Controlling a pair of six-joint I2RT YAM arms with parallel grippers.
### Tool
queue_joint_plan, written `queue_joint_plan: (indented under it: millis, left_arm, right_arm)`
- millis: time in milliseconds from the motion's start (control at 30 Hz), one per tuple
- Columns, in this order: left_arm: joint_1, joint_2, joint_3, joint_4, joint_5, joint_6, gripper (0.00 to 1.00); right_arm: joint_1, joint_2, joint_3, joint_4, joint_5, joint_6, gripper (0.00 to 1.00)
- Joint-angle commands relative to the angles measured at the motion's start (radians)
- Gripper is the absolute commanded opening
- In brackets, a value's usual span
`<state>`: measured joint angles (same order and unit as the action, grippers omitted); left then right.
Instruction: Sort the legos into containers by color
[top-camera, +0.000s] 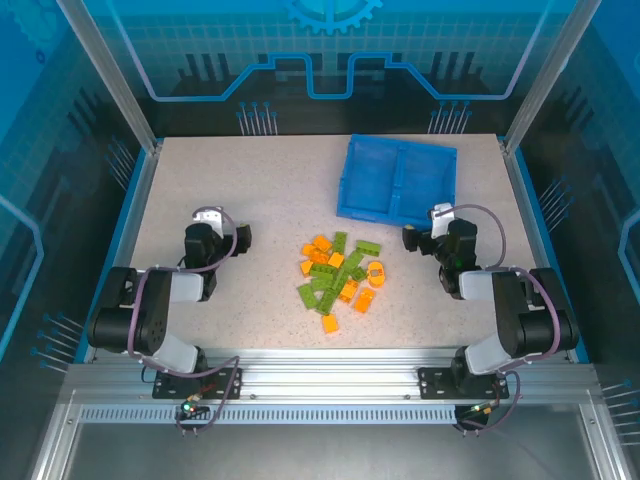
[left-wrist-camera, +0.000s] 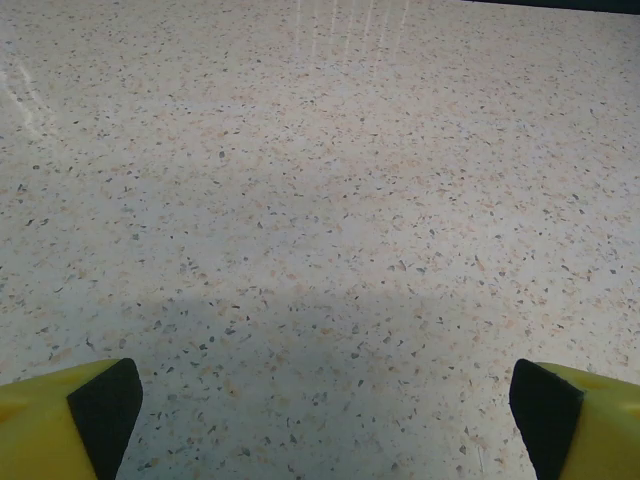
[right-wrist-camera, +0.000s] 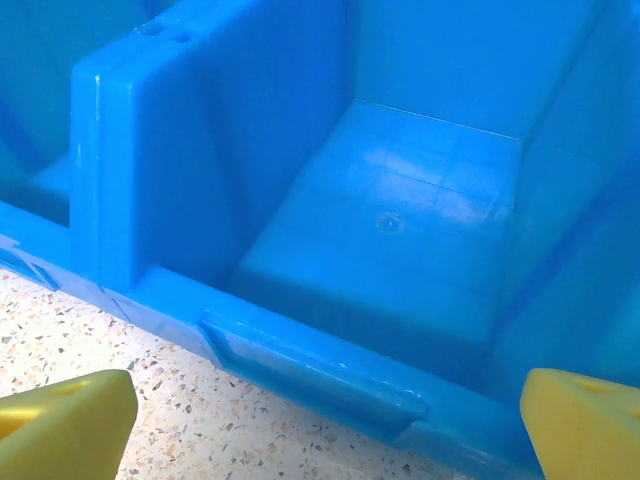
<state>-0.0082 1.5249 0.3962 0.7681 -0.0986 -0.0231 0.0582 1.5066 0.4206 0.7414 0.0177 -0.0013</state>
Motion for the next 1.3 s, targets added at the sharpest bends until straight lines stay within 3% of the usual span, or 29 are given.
queue_joint_plan:
  millis: [0, 567, 633, 767, 900, 1067, 1267]
  left_arm:
    - [0.007, -0.009, 0.019, 0.019, 0.023, 0.011, 0.99]
    - [0.007, -0.009, 0.018, 0.018, 0.023, 0.010, 0.99]
    - [0.006, -0.010, 0.018, 0.020, 0.023, 0.011, 0.99]
    - [0.006, -0.018, 0.021, 0.007, 0.033, 0.016, 0.99]
    - [-0.013, -0.086, 0.027, -0.058, 0.021, 0.031, 0.99]
    - [-0.067, -0.330, 0.059, -0.325, -0.039, -0.013, 0.99]
    - [-0.287, -0.548, 0.219, -0.683, -0.060, -0.086, 0.99]
  right_arm:
    - [-0.011, 0.000, 0.017, 0.003, -0.007, -0.010, 1.00]
    - [-0.011, -0.002, 0.017, 0.004, -0.009, -0.009, 1.00]
    - [0.002, -0.022, 0.021, -0.014, 0.035, -0.004, 1.00]
    - [0.047, -0.264, 0.122, -0.392, 0.214, 0.084, 1.00]
    - [0.043, -0.419, 0.328, -0.912, 0.157, 0.336, 1.00]
    - [0.104, -0.410, 0.538, -1.280, -0.073, 0.392, 1.00]
    - [0.281, -0.271, 0.661, -1.488, -0.123, 0.436, 1.00]
